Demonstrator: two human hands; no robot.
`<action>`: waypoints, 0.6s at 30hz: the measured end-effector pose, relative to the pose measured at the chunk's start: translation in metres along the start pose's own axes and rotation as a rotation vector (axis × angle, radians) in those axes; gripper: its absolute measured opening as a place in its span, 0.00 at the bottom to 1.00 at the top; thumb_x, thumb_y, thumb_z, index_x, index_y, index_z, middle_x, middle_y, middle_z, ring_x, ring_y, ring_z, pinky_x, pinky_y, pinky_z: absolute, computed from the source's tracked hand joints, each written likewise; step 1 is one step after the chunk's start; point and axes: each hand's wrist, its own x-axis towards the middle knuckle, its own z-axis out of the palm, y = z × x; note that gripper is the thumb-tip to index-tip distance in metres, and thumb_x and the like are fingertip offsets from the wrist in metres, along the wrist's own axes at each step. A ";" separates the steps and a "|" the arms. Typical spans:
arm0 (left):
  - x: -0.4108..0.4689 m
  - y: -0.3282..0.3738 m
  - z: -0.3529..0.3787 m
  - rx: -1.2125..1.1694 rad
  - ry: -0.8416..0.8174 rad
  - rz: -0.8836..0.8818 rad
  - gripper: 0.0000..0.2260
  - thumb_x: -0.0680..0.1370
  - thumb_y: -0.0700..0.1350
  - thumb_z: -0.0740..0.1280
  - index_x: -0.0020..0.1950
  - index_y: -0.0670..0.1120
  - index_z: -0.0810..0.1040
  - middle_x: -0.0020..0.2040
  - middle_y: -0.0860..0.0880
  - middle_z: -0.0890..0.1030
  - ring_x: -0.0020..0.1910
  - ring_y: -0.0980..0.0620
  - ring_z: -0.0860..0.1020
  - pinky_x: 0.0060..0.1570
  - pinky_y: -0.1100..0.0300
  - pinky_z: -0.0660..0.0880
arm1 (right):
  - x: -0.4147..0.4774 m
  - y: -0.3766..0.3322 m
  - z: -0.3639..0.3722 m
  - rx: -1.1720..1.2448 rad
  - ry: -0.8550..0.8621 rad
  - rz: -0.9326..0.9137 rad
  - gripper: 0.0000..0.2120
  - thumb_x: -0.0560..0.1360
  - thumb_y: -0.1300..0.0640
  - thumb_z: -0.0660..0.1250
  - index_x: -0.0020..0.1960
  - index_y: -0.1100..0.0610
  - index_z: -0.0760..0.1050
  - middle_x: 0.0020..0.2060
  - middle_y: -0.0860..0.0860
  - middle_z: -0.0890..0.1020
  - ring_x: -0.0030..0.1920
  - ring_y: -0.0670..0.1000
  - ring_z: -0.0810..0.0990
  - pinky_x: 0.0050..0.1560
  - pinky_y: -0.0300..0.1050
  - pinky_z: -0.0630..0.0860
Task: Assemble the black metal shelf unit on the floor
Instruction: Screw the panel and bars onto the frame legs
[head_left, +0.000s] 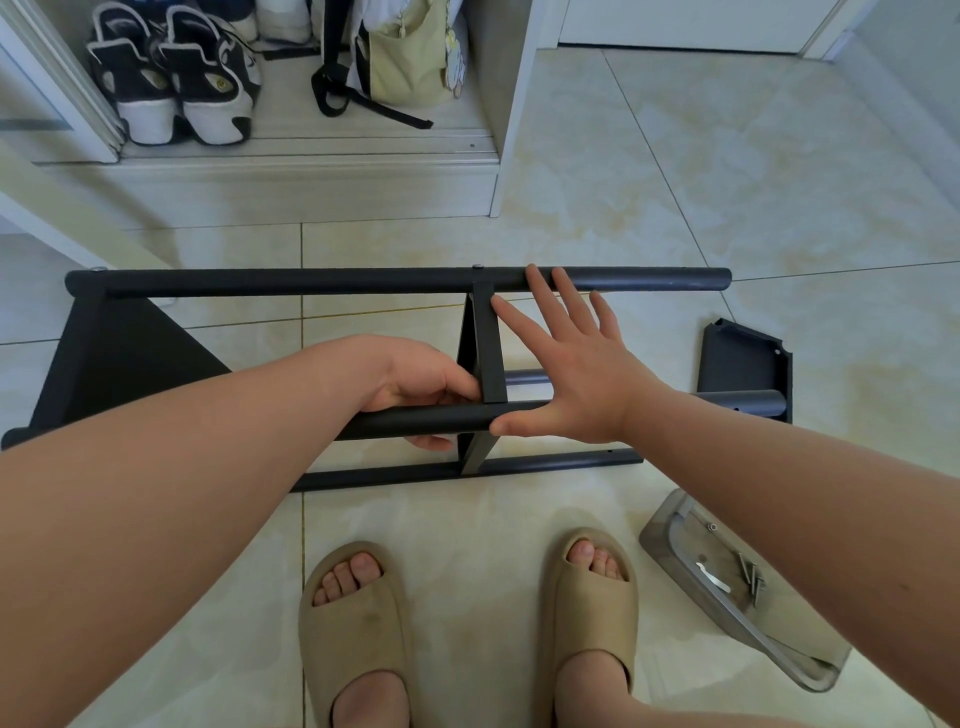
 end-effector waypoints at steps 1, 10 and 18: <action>0.000 0.000 0.000 0.006 0.007 -0.001 0.06 0.79 0.43 0.67 0.53 0.46 0.83 0.43 0.49 0.84 0.45 0.52 0.80 0.54 0.52 0.79 | 0.000 0.000 0.000 0.001 0.001 0.001 0.57 0.61 0.15 0.48 0.81 0.40 0.35 0.80 0.50 0.31 0.79 0.55 0.28 0.78 0.64 0.37; 0.000 -0.002 -0.004 -0.089 -0.081 0.027 0.09 0.80 0.40 0.63 0.56 0.43 0.81 0.49 0.46 0.83 0.49 0.51 0.80 0.62 0.51 0.76 | 0.000 0.001 0.001 0.008 0.007 0.003 0.57 0.62 0.15 0.50 0.81 0.40 0.35 0.80 0.50 0.31 0.79 0.55 0.28 0.78 0.64 0.36; 0.001 -0.001 0.001 -0.027 -0.021 0.066 0.07 0.80 0.40 0.65 0.55 0.44 0.81 0.46 0.47 0.85 0.46 0.52 0.83 0.57 0.51 0.79 | 0.000 0.001 0.001 0.009 0.007 0.003 0.57 0.61 0.15 0.49 0.81 0.40 0.35 0.80 0.50 0.31 0.79 0.55 0.28 0.78 0.64 0.36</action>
